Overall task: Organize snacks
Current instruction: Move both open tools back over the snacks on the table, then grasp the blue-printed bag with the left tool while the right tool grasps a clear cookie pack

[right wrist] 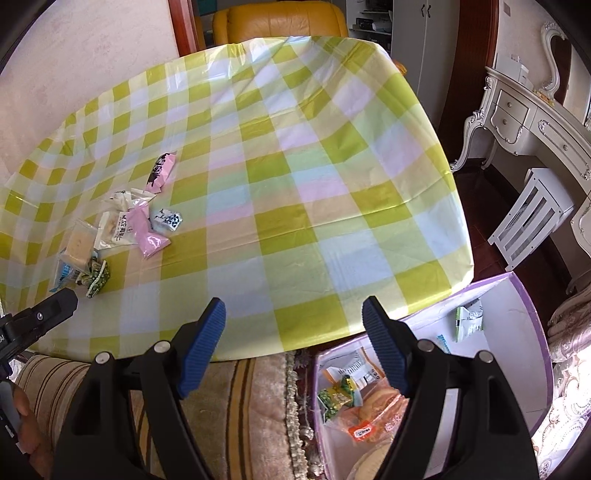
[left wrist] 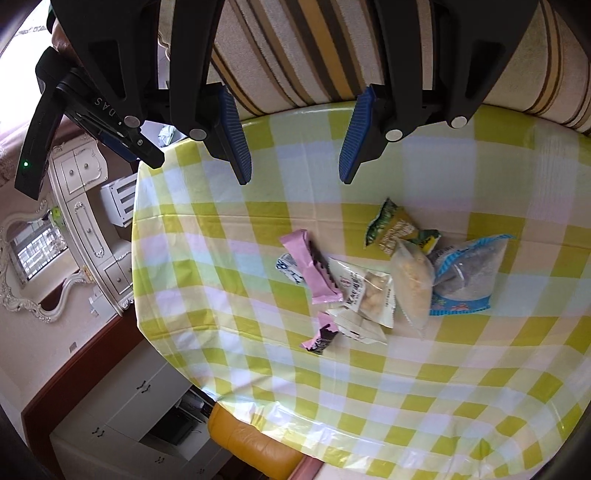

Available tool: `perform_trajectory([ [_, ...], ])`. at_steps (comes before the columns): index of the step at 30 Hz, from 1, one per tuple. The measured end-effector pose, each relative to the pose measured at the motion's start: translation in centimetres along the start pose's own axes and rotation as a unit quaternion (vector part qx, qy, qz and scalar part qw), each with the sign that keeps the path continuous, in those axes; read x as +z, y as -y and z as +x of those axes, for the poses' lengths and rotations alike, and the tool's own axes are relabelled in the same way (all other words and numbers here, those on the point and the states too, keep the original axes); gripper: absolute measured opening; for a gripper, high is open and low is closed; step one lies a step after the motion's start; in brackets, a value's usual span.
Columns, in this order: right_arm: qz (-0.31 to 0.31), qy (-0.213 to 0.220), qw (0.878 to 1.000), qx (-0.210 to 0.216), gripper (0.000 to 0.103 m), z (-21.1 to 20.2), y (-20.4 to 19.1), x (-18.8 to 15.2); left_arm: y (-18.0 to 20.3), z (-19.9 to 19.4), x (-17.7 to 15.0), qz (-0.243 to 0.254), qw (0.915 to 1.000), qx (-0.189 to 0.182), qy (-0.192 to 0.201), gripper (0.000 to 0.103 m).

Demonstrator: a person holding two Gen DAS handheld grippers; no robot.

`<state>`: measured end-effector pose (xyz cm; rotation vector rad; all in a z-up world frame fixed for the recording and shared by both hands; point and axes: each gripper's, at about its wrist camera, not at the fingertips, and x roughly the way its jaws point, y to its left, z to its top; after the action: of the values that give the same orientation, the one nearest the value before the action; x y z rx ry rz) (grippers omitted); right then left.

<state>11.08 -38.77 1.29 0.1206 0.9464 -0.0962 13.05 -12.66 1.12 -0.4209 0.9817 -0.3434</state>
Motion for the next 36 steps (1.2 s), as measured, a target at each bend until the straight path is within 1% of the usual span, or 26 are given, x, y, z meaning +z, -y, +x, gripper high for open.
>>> perform_trajectory([
  [4, -0.017, -0.005, 1.000, 0.009, 0.076, 0.6, -2.1, 0.3, -2.8, -1.3, 0.4, -0.035, 0.9991, 0.016, 0.017, 0.048],
  [10, -0.037, -0.012, 0.999, 0.019, 0.076, 1.5, -4.5, 0.6, -7.4, -3.0, 1.3, -0.091, 0.9940, 0.047, 0.039, 0.048],
  [13, -0.046, -0.017, 0.999, 0.023, 0.076, 2.0, -5.3, 0.7, -8.9, -3.2, 1.7, -0.107, 0.9916, 0.058, 0.042, 0.048],
  [17, -0.054, -0.019, 0.998, 0.028, 0.076, 2.5, -6.2, 1.1, -9.8, -2.9, 2.3, -0.113, 0.9905, 0.067, 0.042, 0.048],
  [22, -0.065, -0.017, 0.997, 0.040, 0.076, 3.0, -7.7, 1.7, -10.4, -2.5, 3.0, -0.112, 0.9903, 0.071, 0.041, 0.048],
  [27, -0.076, -0.013, 0.995, 0.063, 0.076, 3.3, -10.2, 2.5, -11.4, -2.0, 4.0, -0.120, 0.9892, 0.072, 0.042, 0.049],
  [31, -0.086, -0.008, 0.992, 0.091, 0.077, 3.4, -13.2, 3.3, -12.8, -1.9, 4.6, -0.136, 0.9876, 0.065, 0.044, 0.049],
  [36, -0.104, -0.006, 0.987, 0.125, 0.076, 3.9, -17.5, 4.1, -14.2, -2.1, 4.9, -0.156, 0.9851, 0.055, 0.047, 0.052],
])
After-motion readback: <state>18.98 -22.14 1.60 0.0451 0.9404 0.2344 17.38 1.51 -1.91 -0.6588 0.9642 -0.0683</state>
